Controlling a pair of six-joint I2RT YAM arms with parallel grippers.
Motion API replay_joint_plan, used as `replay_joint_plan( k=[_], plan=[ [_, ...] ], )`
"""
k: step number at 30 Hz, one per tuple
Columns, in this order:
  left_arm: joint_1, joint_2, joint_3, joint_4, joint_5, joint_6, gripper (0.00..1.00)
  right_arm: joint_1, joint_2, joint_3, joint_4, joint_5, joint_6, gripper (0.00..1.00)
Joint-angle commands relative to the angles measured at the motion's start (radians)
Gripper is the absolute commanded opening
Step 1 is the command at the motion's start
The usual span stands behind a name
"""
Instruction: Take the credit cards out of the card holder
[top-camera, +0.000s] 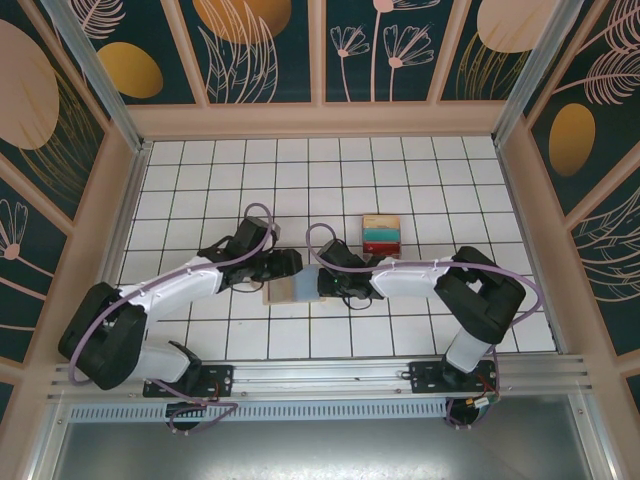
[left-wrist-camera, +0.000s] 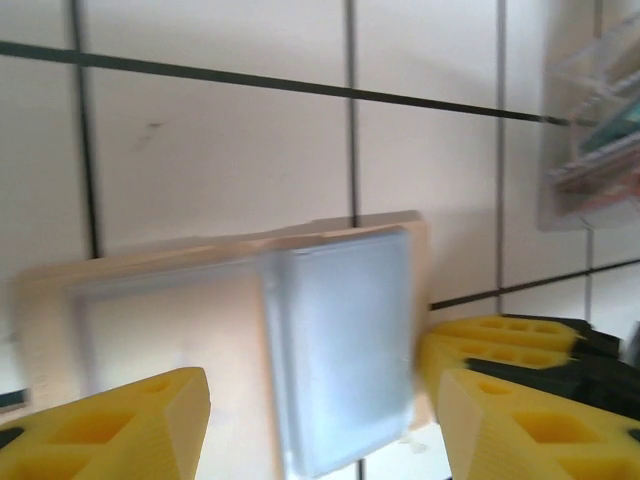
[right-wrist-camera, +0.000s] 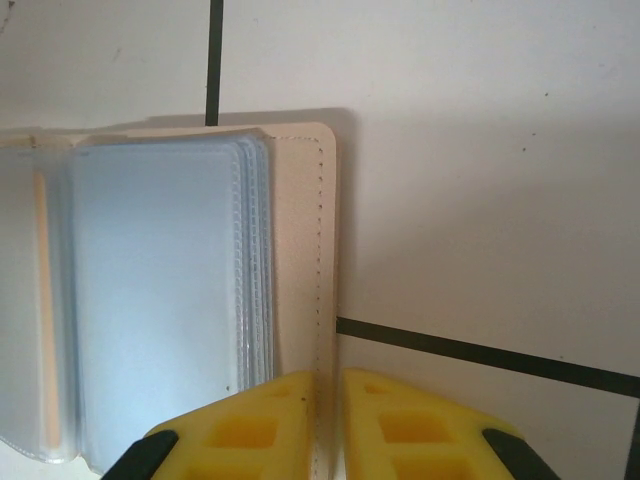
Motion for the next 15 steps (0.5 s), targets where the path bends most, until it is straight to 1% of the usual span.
replay_joint_plan(
  k=[1,15],
  plan=[
    [0.016,-0.012,-0.040,-0.089,-0.060,0.028,0.62,0.009,0.015,-0.004,0.004,-0.016,0.005,0.16],
    [0.018,0.053,-0.066,-0.043,0.006,0.021,0.62,0.010,0.017,-0.006,0.007,-0.014,0.011,0.16]
  ],
)
